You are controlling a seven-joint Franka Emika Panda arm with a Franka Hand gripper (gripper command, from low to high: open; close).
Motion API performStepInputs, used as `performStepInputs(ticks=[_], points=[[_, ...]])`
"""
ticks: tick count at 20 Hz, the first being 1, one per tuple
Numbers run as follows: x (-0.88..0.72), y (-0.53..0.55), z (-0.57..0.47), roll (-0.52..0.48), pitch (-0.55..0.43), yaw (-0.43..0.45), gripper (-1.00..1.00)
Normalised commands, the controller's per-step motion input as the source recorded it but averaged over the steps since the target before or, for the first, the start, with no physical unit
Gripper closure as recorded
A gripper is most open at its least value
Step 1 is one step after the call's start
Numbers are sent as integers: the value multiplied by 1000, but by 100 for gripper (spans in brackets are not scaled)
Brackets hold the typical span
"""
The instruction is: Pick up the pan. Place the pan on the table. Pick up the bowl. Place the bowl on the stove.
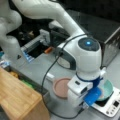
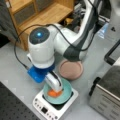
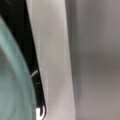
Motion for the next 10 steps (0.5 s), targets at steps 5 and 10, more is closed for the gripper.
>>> performStepInputs(ticks=[5, 10], points=[[-75, -19, 73, -182, -89, 136, -100], [-132, 8, 330, -113, -57, 168, -100]])
